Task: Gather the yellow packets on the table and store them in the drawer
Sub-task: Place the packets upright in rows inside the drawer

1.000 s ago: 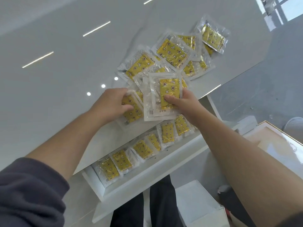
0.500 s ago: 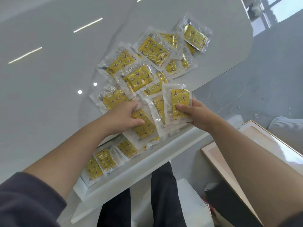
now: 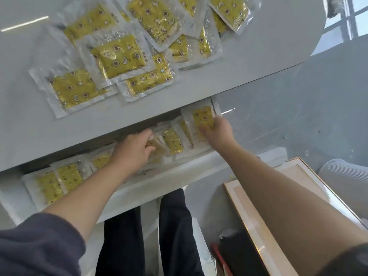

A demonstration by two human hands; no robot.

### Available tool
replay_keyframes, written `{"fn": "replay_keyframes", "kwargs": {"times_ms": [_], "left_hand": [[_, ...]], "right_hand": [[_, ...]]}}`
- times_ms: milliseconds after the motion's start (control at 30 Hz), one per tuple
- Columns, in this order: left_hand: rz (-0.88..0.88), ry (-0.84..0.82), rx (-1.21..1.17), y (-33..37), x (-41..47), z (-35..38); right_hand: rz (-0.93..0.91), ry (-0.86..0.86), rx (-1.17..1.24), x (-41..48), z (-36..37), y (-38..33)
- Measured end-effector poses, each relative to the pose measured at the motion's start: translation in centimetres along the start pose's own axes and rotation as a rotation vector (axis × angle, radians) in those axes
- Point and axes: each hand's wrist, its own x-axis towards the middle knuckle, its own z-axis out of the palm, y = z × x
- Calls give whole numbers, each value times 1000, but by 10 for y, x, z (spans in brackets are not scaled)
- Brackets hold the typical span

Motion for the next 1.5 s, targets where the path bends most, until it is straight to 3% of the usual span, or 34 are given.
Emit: {"fn": "replay_keyframes", "kwargs": {"times_ms": [167,300,400,467,633,800,867,967,1033,1133,1333,1500], "left_hand": [[-1,-116,-61,6,29,19],[-34,-181,-65,8,40,25],[-38,-235,-123,8,49,23],[-27,-270,-154,8,53,22],[-59,-274,-140,3,59,26],[-55,-289,-131,9,61,28],[-60,-288,-126,11,63,30],[-72,-293,-111,13,66,32],[-75,-296,-79,14,68,33],[-79,-286,-9,12,69,32],[71,-104,141,11,57,29],[22,-212,13,-5,41,19]], "right_hand": [[-32,83,-651,4,5,7],[-101,154,-534,-4,4,13],[-4,77,-233,1,4,13],[48,31,-213,9,5,12],[-22,-10,-895,14,8,-1],[30,-51,-1046,17,3,-8],[-86,-44,-1082,17,4,-7],[-403,-96,-1088,20,15,4],[-496,-214,-1108,25,21,13],[-460,-277,-1092,25,26,22],[-606,-108,-932,6,34,14],[-401,-215,-614,-2,60,6]]}}
